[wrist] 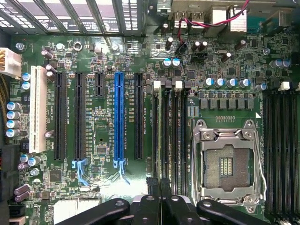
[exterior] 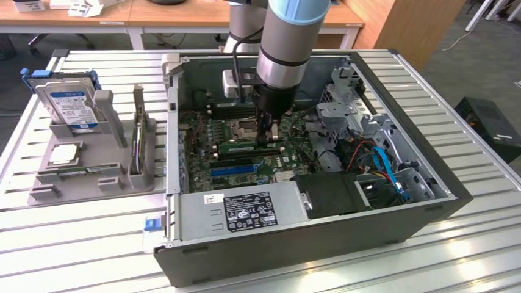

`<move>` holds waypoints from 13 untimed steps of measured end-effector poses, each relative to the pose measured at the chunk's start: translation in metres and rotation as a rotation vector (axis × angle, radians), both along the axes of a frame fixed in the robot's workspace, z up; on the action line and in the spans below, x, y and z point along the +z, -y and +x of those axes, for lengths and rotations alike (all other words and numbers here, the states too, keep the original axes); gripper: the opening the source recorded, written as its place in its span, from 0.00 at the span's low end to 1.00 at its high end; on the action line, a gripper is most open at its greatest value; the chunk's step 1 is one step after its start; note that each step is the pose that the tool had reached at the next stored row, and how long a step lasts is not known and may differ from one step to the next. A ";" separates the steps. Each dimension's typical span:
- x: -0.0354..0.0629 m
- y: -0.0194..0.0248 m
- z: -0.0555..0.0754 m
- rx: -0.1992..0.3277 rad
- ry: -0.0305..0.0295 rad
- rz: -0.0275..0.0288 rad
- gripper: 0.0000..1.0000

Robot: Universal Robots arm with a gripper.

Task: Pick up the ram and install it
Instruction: 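Insert the ram into the slot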

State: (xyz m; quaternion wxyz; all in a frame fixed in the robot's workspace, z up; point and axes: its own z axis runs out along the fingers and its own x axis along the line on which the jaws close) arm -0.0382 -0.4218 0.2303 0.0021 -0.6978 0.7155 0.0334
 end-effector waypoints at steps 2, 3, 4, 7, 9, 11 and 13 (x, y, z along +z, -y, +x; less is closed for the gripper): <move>0.0000 0.0000 0.000 0.000 0.0000 -0.0001 0.12; 0.0000 -0.0001 0.000 0.000 -0.0001 -0.0001 0.12; -0.0001 -0.0003 0.000 0.000 0.0000 0.0000 0.12; -0.0001 -0.0006 0.000 0.000 0.0000 0.0000 0.12; -0.0001 -0.0006 0.000 0.000 0.0000 0.0000 0.12; -0.0001 -0.0006 0.000 0.000 0.0000 -0.0001 0.12; -0.0001 -0.0006 0.000 0.000 0.0000 0.0000 0.12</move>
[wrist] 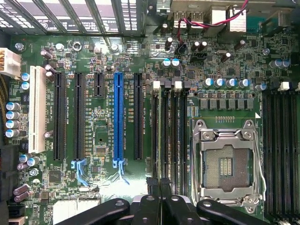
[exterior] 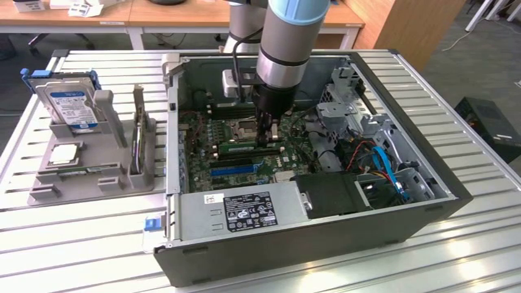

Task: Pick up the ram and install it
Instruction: 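Insert the ram into the slot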

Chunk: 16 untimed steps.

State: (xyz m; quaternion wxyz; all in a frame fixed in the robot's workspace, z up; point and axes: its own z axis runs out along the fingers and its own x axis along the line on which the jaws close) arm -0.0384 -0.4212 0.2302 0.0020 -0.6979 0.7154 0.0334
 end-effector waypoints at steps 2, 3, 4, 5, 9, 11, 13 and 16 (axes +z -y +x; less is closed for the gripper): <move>0.0000 0.0000 0.000 0.005 0.0000 -0.0001 0.12; 0.0000 0.0000 0.000 0.009 0.0000 0.0000 0.12; 0.0000 0.0000 0.000 0.014 0.0000 0.0000 0.12; 0.0000 0.0000 0.000 0.018 0.0001 0.0000 0.12; 0.0000 0.0000 0.000 0.029 0.0000 0.0000 0.12; 0.0000 0.0000 0.000 0.029 0.0000 0.0000 0.12; 0.0000 0.0000 0.000 0.029 0.0000 0.0000 0.12; 0.0000 -0.0001 0.000 0.029 0.0001 0.0001 0.12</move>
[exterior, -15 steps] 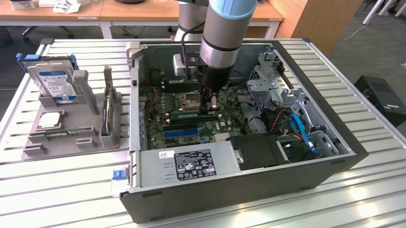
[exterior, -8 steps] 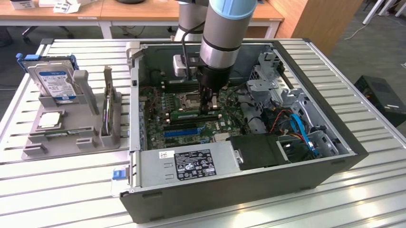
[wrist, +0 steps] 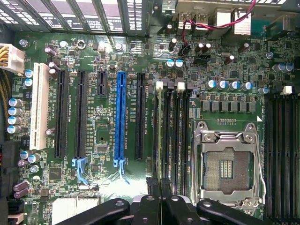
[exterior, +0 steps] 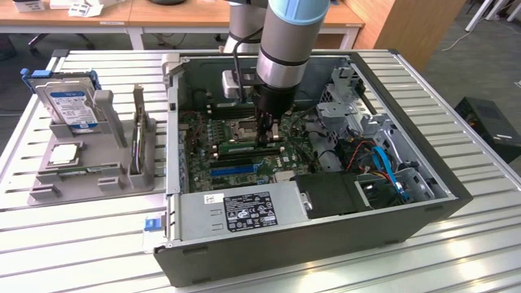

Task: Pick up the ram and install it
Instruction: 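Insert the ram into the slot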

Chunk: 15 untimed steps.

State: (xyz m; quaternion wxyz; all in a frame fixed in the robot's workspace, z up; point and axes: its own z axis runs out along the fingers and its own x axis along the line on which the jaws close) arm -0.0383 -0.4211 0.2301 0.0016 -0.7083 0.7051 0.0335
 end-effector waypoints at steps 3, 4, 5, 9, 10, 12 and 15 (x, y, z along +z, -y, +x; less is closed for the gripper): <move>0.0000 0.0000 0.000 -0.002 -0.0001 -0.0001 0.12; 0.0000 0.0000 0.000 -0.003 0.0000 -0.0001 0.12; 0.0000 0.0000 0.000 -0.005 0.0000 0.0000 0.12; 0.0000 0.0000 0.000 -0.016 0.0000 0.0000 0.12; 0.0000 0.0000 0.000 -0.018 0.0000 0.0000 0.12; 0.0000 0.0000 0.000 -0.020 0.0000 -0.0001 0.12; 0.0000 0.0000 0.000 -0.020 0.0000 0.0000 0.12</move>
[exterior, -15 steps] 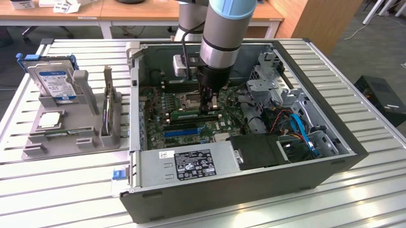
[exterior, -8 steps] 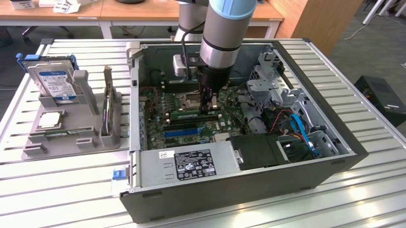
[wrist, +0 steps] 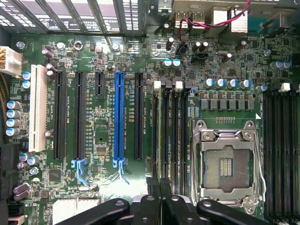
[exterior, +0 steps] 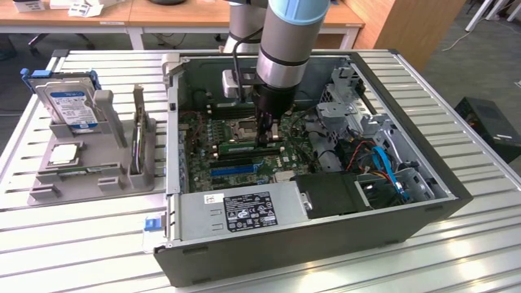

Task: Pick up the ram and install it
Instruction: 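Insert the ram into the slot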

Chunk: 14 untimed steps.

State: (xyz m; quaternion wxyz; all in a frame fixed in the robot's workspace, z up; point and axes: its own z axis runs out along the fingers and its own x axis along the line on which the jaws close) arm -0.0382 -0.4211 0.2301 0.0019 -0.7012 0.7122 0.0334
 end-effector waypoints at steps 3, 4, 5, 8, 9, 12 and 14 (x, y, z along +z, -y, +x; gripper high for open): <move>-0.0006 0.0000 0.000 0.000 0.0000 -0.0001 0.12; -0.0009 0.0000 0.000 0.000 -0.0001 -0.0001 0.12; -0.0010 0.0000 0.000 0.000 -0.0001 -0.0003 0.12; -0.0014 0.0000 0.000 0.001 0.0000 0.0003 0.12; -0.0014 0.0000 0.000 0.001 0.0000 0.0004 0.12; -0.0014 0.0000 0.000 0.003 0.0000 0.0014 0.12; -0.0014 0.0000 0.000 0.004 0.0000 0.0019 0.12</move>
